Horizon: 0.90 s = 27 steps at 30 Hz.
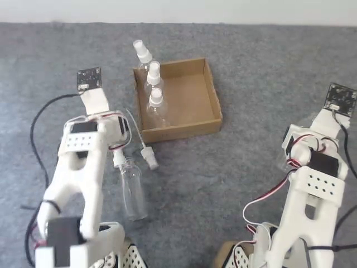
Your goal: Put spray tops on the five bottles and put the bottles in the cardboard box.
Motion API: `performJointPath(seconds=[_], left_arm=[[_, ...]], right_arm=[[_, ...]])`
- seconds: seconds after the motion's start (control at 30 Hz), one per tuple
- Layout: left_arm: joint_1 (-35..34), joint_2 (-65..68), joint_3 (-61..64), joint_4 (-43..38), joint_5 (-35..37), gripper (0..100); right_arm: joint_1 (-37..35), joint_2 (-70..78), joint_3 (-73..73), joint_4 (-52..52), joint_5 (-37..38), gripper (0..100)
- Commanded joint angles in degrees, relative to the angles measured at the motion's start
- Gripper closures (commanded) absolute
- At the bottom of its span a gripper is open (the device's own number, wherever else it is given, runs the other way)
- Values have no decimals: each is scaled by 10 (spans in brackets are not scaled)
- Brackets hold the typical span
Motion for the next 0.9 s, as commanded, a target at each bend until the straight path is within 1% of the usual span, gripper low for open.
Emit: performJointPath(seconds=[0.0,0.1,0.23,0.37,0.57,0.73,0.87], left_arm=[[10,50,-99,29,77,847],[16,90,-128,28,94,847],[29,153,-164,28,94,848],[28,216,-212,29,98,849],[29,275,-257,32,153,852],[29,292,-265,30,213,852],[25,296,-265,32,241,852]], right_arm=[[-4,-20,-4,-10,8,946],[-4,-20,-4,-10,8,946],[-4,-20,-4,-10,8,946],[-4,-20,-4,-10,8,946],[-4,-20,-4,-10,8,946],[-4,-20,-4,-10,8,946],[-4,-20,-4,-10,8,946]])
